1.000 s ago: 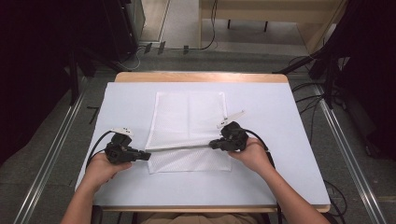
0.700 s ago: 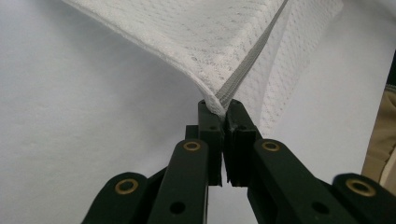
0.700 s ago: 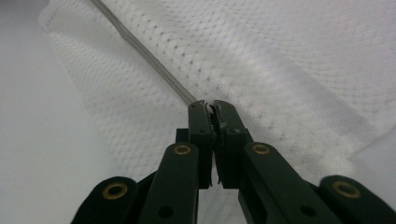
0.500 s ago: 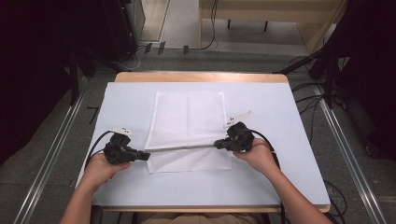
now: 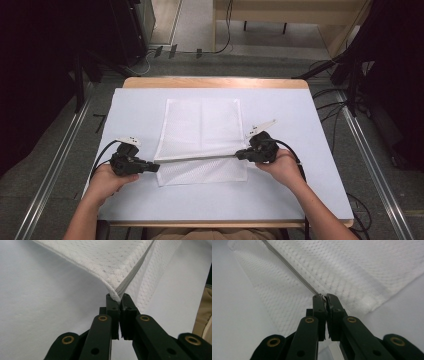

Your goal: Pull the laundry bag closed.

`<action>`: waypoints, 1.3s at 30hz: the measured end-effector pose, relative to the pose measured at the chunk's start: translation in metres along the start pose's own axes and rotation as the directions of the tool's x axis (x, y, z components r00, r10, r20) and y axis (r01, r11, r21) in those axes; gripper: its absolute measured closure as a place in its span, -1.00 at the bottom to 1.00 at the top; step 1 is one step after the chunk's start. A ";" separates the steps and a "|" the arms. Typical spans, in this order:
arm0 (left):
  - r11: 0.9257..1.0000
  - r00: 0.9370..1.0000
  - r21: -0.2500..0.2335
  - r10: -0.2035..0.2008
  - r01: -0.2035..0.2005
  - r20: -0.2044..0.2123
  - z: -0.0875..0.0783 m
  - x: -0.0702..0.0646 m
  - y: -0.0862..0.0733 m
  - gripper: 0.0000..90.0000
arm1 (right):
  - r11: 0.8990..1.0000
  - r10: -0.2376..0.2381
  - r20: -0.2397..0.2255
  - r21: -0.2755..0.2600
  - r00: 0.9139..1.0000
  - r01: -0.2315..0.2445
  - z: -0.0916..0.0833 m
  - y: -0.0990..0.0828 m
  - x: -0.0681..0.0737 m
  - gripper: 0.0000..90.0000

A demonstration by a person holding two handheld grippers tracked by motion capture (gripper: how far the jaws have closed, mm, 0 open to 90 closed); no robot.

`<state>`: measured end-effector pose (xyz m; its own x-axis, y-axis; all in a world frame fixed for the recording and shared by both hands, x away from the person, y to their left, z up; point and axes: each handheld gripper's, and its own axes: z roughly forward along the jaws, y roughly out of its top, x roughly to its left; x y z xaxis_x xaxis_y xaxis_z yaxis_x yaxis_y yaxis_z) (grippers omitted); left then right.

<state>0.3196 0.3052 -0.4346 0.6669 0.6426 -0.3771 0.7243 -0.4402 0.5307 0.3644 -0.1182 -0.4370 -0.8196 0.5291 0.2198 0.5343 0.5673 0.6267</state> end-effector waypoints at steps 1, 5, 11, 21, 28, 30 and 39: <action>1.000 1.000 -0.002 -0.005 0.005 0.001 0.000 0.000 0.000 0.96 | 1.000 0.004 0.001 -0.002 1.000 -0.004 -0.001 -0.001 -0.001 0.96; 1.000 1.000 0.001 -0.005 0.005 0.004 0.000 0.000 0.000 0.96 | 1.000 0.011 -0.002 -0.005 1.000 -0.011 -0.005 -0.004 -0.004 0.96; 0.996 0.998 -0.051 -0.067 0.068 0.020 -0.010 0.007 -0.002 0.96 | 0.997 0.076 0.057 0.015 0.995 -0.077 -0.015 -0.018 -0.021 1.00; 0.999 0.999 -0.008 -0.035 0.035 -0.016 -0.003 0.005 -0.001 0.68 | 0.995 0.098 0.067 -0.017 0.993 -0.097 -0.018 -0.022 -0.026 1.00; 0.998 0.999 -0.043 -0.036 0.035 -0.022 -0.004 0.006 -0.002 0.10 | 0.995 0.098 0.063 -0.036 0.993 -0.095 -0.020 -0.022 -0.027 1.00; 0.998 0.999 -0.067 -0.017 0.015 -0.031 -0.006 0.006 -0.001 0.00 | 0.995 0.097 0.063 -0.037 0.993 -0.094 -0.020 -0.022 -0.026 1.00; 0.988 0.990 -0.155 -0.013 -0.009 -0.141 -0.014 0.008 -0.001 -0.19 | 0.991 0.107 0.078 -0.093 0.991 -0.100 -0.024 -0.022 -0.031 0.67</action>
<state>0.3218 0.3196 -0.4274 0.6258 0.7305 -0.2732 0.6826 -0.3435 0.6450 0.3728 -0.1620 -0.4397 -0.7390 0.6345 0.2266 0.5919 0.4508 0.6681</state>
